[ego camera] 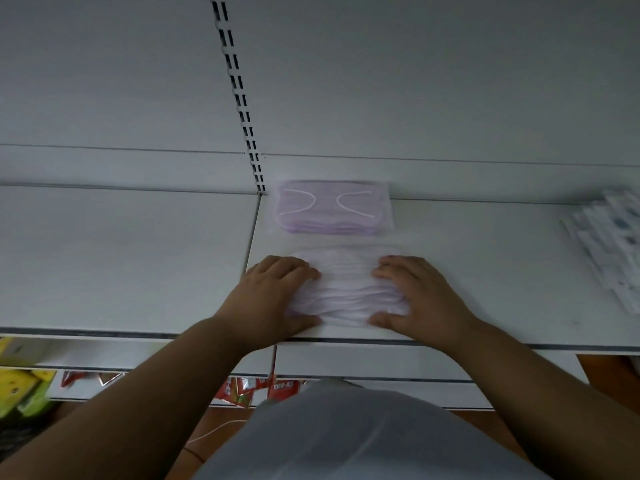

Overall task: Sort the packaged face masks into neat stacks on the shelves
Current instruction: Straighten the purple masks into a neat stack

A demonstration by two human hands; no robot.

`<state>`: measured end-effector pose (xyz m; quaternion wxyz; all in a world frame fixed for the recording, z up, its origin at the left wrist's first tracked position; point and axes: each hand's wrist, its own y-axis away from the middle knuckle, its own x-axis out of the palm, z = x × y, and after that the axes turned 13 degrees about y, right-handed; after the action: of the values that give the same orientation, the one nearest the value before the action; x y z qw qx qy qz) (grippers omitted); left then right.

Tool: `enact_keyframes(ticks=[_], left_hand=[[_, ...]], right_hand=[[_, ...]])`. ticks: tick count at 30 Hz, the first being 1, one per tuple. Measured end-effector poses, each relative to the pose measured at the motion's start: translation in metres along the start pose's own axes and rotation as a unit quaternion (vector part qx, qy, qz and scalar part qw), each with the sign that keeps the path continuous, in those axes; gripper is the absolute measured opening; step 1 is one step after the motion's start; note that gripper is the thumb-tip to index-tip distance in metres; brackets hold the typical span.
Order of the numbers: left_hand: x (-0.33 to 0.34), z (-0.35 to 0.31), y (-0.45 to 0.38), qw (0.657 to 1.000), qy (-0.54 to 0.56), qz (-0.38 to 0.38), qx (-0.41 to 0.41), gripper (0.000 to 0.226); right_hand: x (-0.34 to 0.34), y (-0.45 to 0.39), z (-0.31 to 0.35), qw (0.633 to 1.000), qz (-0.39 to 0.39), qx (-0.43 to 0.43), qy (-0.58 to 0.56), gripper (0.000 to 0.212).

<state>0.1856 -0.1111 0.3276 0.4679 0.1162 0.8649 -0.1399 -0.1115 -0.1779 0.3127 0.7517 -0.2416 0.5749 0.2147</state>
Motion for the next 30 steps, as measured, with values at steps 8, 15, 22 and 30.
enact_keyframes(ticks=[8,15,22,30], left_hand=[[-0.016,-0.005,-0.02,0.999,0.013,-0.048,-0.005,0.051],[-0.04,-0.01,-0.013,0.938,0.296,-0.086,-0.159,0.072],[-0.03,-0.002,-0.032,0.856,0.381,-0.19,-0.293,0.037],[-0.029,-0.014,-0.04,0.71,0.609,-0.213,-0.281,0.021]], right_hand=[[-0.023,-0.024,0.012,0.997,-0.065,0.011,0.03,0.042],[-0.054,-0.043,0.011,0.985,0.019,0.138,-0.104,0.028],[-0.066,-0.059,0.011,0.815,-0.014,0.284,-0.505,0.036],[-0.05,-0.042,0.016,0.78,-0.081,0.327,-0.527,0.014]])
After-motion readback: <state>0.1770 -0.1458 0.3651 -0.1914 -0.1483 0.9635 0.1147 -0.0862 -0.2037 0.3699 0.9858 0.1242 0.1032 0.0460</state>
